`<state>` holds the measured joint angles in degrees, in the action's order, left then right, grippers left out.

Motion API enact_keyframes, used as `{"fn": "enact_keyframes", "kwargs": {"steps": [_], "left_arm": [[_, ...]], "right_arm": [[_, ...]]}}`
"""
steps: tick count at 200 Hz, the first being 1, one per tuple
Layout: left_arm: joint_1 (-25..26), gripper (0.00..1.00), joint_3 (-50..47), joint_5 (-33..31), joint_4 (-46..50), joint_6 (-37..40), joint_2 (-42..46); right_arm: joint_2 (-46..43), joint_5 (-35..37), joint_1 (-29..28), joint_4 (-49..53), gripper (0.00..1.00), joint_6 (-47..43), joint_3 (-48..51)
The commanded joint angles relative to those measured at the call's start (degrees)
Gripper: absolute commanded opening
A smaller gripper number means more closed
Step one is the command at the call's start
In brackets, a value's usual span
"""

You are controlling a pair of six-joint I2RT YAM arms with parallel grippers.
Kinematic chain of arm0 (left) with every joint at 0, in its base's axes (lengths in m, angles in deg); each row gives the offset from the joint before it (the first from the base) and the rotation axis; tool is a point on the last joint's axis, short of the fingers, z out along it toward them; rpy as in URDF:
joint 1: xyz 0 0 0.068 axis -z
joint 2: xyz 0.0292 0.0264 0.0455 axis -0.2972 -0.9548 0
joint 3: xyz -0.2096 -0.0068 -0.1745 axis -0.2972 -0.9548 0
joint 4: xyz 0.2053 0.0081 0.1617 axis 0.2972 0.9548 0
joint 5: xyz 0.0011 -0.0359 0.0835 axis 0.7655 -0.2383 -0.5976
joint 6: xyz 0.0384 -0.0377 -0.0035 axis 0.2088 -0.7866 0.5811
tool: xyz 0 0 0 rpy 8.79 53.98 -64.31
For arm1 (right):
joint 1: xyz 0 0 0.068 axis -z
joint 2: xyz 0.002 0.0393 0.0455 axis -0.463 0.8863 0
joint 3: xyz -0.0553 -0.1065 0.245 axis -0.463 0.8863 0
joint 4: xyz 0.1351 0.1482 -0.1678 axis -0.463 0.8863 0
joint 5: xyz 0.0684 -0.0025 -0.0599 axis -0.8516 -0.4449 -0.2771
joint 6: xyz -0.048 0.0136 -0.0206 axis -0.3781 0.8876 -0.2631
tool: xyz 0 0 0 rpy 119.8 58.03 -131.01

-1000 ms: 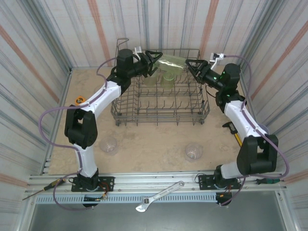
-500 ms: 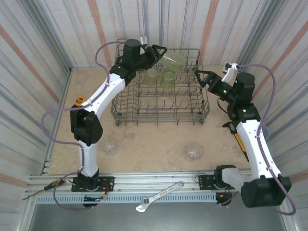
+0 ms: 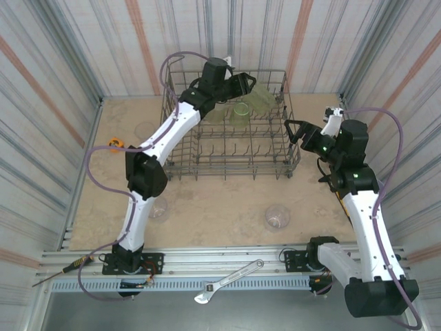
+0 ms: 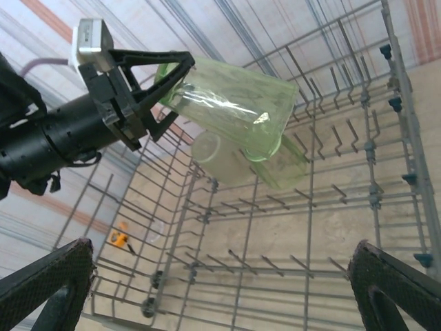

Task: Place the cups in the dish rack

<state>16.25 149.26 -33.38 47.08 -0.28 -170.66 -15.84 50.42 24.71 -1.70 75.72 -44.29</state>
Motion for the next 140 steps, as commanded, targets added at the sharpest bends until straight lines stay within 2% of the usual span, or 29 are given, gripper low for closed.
{"fn": "enact_keyframes", "kwargs": {"steps": [1, 49, 72, 140], "left_arm": [[1.3, 0.00, 4.1, -4.1, -0.3, 6.5, -0.8], [5.1, 0.00, 10.9, -11.0, 0.7, 14.9, -6.2], [6.1, 0.00, 13.1, -15.0, 1.4, 16.0, -8.4], [8.1, 0.00, 16.6, -21.4, -2.7, 23.5, -12.3]], "right_arm": [[-1.8, 1.7, 0.3, 1.8, 0.99, -2.9, 1.1], [-2.2, 3.0, 0.3, 3.1, 0.99, -4.6, 1.3], [-2.7, 3.7, 0.3, 2.2, 0.99, -3.7, 2.2], [-4.4, 4.6, 0.2, -0.1, 0.99, -0.8, 4.0]]}}
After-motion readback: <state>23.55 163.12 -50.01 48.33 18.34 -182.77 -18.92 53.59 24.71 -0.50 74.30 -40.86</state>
